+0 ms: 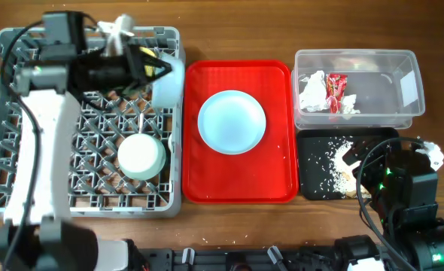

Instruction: Sort waste into correct bins and load items into the dishwasher rack

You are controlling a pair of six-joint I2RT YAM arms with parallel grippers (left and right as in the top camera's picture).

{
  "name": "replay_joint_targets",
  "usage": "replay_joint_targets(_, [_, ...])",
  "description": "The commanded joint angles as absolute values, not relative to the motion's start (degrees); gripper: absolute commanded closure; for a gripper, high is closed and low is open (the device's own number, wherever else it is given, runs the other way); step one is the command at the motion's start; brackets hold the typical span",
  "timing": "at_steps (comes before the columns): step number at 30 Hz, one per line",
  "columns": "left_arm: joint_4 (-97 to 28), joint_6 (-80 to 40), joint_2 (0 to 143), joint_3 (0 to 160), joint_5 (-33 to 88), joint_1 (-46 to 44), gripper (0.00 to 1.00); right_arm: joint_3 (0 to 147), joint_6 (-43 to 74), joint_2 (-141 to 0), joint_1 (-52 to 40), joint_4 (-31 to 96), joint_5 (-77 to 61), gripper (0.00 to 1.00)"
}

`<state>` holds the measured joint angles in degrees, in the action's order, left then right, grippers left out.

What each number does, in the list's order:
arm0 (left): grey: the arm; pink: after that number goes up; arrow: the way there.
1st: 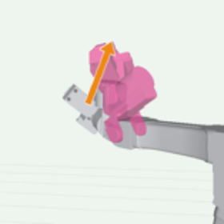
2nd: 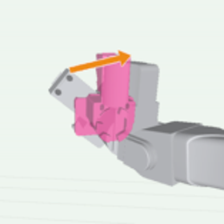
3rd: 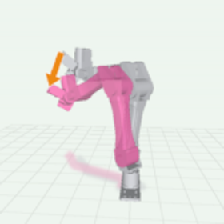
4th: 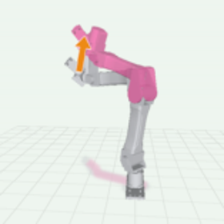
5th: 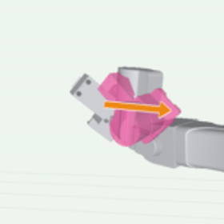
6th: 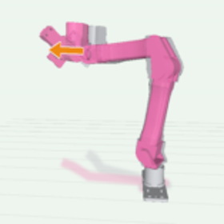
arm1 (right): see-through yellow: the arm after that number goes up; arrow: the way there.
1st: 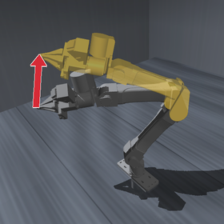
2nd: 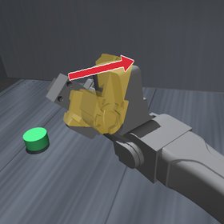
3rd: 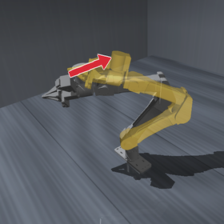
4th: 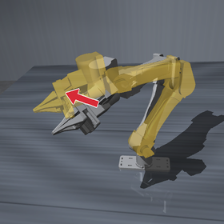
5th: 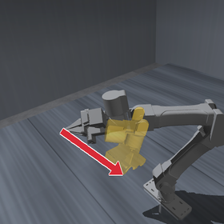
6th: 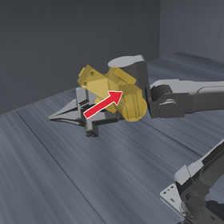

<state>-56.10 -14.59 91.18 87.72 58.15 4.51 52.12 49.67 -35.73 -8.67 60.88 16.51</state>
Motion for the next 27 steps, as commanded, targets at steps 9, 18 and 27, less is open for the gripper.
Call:
replay_joint_targets(9, [-59.29, -6.96, 111.31, 86.13, 82.46, 17.89, 0.96, 52.93, 50.13, -35.79, -8.34, 60.93, 15.99, 0.0])
replay_joint_targets(18, [-67.77, 0.03, 111.5, 86.13, 69.47, 22.85, 0.96, 52.93, 50.11, -35.79, -8.34, 60.93, 15.99, 0.0])
replay_joint_targets(27, [-61.32, -0.05, 111.55, 86.13, 67.92, 26.17, 0.79, 52.93, 50.11, -35.79, -8.34, 60.93, 15.99, 0.0])
